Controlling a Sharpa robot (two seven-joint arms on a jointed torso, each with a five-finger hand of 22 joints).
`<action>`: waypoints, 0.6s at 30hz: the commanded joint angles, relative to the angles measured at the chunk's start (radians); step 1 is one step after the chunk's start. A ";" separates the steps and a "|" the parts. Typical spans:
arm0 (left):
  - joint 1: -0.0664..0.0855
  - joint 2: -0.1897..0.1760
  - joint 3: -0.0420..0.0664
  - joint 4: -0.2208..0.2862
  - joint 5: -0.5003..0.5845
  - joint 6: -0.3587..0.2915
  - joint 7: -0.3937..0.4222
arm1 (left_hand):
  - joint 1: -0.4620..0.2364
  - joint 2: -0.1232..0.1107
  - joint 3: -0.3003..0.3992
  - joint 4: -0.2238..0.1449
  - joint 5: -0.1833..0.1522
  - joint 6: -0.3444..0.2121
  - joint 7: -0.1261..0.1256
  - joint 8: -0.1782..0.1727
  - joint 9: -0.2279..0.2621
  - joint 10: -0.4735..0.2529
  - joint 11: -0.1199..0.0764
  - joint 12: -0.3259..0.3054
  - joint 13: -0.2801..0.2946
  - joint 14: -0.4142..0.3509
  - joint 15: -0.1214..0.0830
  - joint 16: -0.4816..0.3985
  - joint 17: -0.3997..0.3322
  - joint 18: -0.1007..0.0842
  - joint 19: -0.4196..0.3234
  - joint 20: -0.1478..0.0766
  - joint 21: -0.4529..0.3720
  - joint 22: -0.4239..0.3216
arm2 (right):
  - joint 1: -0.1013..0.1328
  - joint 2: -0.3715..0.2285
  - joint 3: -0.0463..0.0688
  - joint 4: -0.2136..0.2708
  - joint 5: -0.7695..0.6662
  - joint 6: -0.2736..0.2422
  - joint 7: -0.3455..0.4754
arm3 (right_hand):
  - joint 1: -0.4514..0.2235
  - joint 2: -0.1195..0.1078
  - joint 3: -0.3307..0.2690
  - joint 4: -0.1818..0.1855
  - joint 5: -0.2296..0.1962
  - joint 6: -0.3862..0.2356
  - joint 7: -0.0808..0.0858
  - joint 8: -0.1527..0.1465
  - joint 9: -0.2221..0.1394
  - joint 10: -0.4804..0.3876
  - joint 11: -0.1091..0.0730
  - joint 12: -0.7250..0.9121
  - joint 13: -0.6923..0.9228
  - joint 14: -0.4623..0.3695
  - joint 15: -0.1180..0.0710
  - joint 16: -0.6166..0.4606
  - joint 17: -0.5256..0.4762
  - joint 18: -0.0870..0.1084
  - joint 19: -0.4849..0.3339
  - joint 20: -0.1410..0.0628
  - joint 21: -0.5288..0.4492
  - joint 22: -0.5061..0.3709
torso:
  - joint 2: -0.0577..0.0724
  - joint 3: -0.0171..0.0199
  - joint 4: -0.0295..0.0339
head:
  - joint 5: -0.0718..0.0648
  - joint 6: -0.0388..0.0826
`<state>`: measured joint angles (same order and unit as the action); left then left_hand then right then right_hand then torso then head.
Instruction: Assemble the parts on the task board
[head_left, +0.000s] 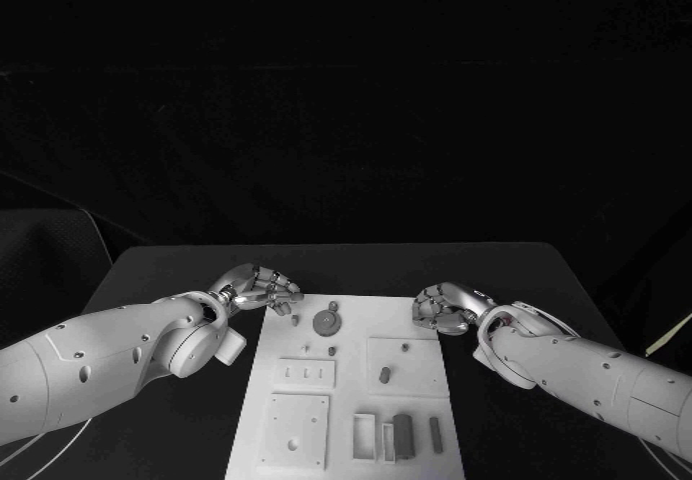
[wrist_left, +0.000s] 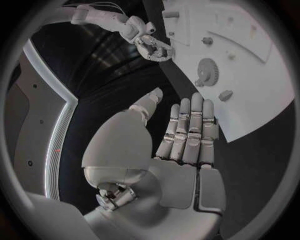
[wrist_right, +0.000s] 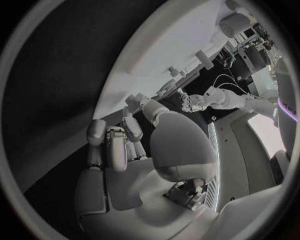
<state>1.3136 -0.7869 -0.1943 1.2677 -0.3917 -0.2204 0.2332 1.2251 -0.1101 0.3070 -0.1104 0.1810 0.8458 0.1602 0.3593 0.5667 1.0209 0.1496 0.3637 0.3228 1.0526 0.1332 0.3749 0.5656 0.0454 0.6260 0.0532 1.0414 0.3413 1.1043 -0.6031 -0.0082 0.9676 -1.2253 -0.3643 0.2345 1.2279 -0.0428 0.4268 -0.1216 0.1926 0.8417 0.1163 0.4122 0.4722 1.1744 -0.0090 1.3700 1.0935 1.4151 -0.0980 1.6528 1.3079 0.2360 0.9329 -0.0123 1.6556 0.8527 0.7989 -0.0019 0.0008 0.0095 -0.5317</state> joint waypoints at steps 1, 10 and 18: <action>0.001 0.001 0.001 0.011 -0.014 0.008 -0.004 | -0.001 0.012 0.000 0.008 0.006 0.019 -0.002 0.006 0.003 0.017 -0.002 0.003 0.003 0.016 -0.003 0.001 0.006 0.018 0.016 -0.002 0.000 0.000 | 0.000 -0.010 0.001 0.035 -0.002 -0.010 -0.007 | 0.002 0.009 0.007 -0.001 0.006 0.030 0.019 0.005 0.001 0.005 -0.005 0.005 -0.002 0.008 0.001 0.041 0.082 0.020 0.007 -0.001 0.072 0.001 | -0.002 0.0006 -0.0015 | 0.001 0.005; 0.002 0.007 0.001 0.028 -0.101 -0.013 -0.123 | -0.055 0.024 -0.011 0.039 0.005 0.119 -0.010 0.027 0.011 0.159 -0.027 0.041 0.024 0.141 -0.035 0.059 0.071 0.044 0.126 -0.019 0.053 0.020 | 0.037 -0.034 0.005 0.151 -0.036 0.009 -0.061 | 0.005 0.009 0.009 -0.003 0.006 0.034 0.021 0.006 0.002 0.006 -0.006 0.005 -0.002 0.007 0.001 0.041 0.080 0.021 0.008 -0.001 0.073 0.002 | -0.007 0.0007 -0.0043 | 0.001 0.015; 0.040 0.044 0.001 0.033 -0.157 0.004 -0.282 | -0.153 0.013 -0.060 0.084 0.003 0.223 -0.025 0.043 0.027 0.332 -0.081 0.117 0.070 0.275 -0.092 0.155 0.197 0.082 0.261 -0.047 0.138 0.047 | 0.073 -0.032 0.005 0.228 -0.059 0.071 -0.118 | 0.006 0.006 0.008 -0.005 0.005 0.037 0.022 0.007 0.003 0.007 -0.007 0.006 -0.002 -0.001 0.000 0.038 0.071 0.021 0.009 -0.001 0.074 0.002 | -0.030 0.0004 -0.0084 | 0.009 0.020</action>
<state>1.3451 -0.7516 -0.1946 1.2969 -0.4999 -0.2241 0.0543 1.0776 -0.0947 0.2492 -0.0250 0.1811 1.0717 0.1347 0.3986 0.5943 1.3530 0.0681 0.4851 0.3959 1.3274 0.0393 0.5352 0.7670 0.1174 0.8903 0.0047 1.1826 0.3894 1.1722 -0.6370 -0.0035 1.1830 -1.2573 -0.3449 0.1592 1.2311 -0.0404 0.4295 -0.1244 0.1926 0.8449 0.1131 0.4159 0.4733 1.1798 -0.0107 1.3700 1.0927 1.4150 -0.0979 1.6528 1.3077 0.2454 0.9351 -0.0142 1.6556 0.8535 0.7813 -0.0012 -0.0053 0.0138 -0.5123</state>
